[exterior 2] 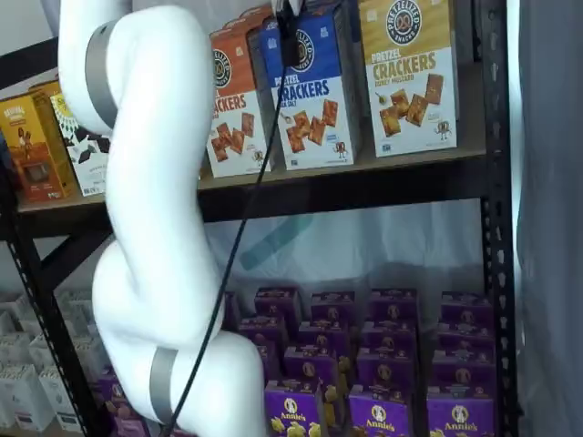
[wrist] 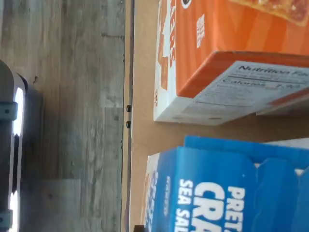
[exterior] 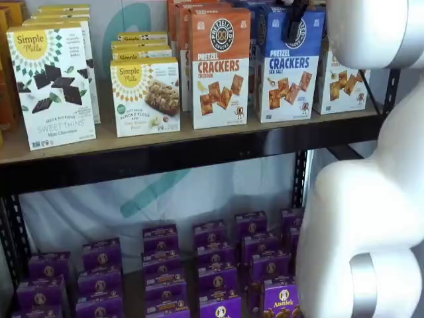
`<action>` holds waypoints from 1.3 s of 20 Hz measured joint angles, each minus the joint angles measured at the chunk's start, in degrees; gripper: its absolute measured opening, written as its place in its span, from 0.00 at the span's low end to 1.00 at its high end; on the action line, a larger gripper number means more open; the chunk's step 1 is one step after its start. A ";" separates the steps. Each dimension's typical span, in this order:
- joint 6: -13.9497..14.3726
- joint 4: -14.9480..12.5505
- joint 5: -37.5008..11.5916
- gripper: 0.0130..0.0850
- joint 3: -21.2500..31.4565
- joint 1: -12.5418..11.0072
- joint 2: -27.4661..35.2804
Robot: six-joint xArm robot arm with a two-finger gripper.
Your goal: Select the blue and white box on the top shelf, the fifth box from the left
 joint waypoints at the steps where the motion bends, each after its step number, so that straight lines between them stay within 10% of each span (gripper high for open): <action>1: 0.02 0.01 0.00 0.83 0.04 0.01 -0.05; 5: 0.05 0.07 -0.23 0.67 0.46 0.04 -0.42; 26: 0.19 0.21 0.82 0.61 2.11 -0.01 -2.75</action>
